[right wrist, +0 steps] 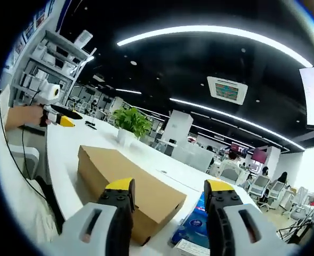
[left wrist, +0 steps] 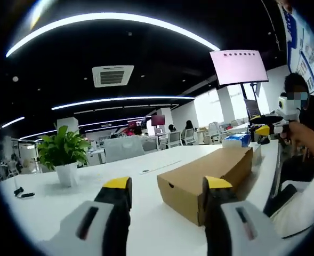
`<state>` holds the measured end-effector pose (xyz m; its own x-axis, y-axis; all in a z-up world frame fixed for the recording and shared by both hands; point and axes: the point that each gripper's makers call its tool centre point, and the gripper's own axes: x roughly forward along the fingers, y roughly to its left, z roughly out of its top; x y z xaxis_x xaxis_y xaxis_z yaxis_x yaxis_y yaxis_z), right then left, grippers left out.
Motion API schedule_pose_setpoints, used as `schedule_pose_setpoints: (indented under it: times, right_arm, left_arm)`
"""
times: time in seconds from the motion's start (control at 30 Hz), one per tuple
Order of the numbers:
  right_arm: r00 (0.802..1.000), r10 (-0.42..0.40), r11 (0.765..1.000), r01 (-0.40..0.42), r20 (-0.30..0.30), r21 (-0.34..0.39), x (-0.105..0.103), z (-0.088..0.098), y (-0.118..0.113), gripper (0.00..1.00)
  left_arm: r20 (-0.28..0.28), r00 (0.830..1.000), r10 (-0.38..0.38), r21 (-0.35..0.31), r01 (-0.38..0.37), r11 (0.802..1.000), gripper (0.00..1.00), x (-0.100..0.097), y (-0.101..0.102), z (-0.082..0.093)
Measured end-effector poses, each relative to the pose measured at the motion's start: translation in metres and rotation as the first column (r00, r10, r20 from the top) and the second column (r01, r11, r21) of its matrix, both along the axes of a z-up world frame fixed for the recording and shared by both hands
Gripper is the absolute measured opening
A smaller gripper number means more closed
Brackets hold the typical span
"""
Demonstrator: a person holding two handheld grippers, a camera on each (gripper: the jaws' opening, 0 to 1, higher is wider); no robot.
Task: Operate the shoe box by opening the lid, removing the specified soft item, and placing it in the target area until the item is outside and the box remains undamaged.
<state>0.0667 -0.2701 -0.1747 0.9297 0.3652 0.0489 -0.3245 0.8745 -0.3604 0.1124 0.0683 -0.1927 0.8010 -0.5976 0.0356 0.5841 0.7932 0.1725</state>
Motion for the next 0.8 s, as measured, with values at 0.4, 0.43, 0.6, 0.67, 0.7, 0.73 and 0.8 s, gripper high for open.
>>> schedule_pose_setpoints:
  times: [0.4,0.43,0.6,0.67,0.7,0.73,0.8]
  right_arm:
    - [0.997,0.070,0.969,-0.072,0.017,0.237,-0.011,0.018,-0.001,0.59]
    - [0.997,0.075,0.968,-0.078,0.019,0.239,-0.012,0.019,0.000,0.59]
    - [0.985,0.166,0.948,-0.171,0.041,0.269,-0.021,0.021,0.015,0.49]
    - [0.985,0.172,0.943,-0.168,0.010,0.287,-0.019,0.015,0.017,0.55]
    - [0.985,0.174,0.943,-0.170,0.014,0.286,-0.018,0.015,0.019,0.59]
    - [0.985,0.174,0.943,-0.170,0.014,0.285,-0.017,0.015,0.020,0.65]
    - [0.990,0.141,0.956,-0.136,0.000,0.261,-0.014,0.010,0.018,0.64]
  left_arm:
    - [-0.029,1.000,0.010,-0.008,-0.010,1.000,0.58,0.001,-0.004,-0.002]
    - [-0.032,0.999,0.013,-0.006,-0.013,1.000,0.59,0.003,-0.005,-0.003]
    - [-0.009,1.000,0.028,0.020,-0.028,0.999,0.60,-0.001,-0.003,-0.002]
    - [-0.012,1.000,0.020,0.005,-0.020,1.000,0.59,-0.003,-0.003,0.001]
    - [-0.015,1.000,0.013,-0.006,-0.013,1.000,0.59,-0.004,-0.003,0.003]
    - [-0.013,1.000,0.007,-0.017,-0.008,1.000,0.59,-0.005,-0.004,0.004]
    - [-0.010,1.000,0.007,-0.014,-0.007,1.000,0.58,-0.005,-0.004,0.005]
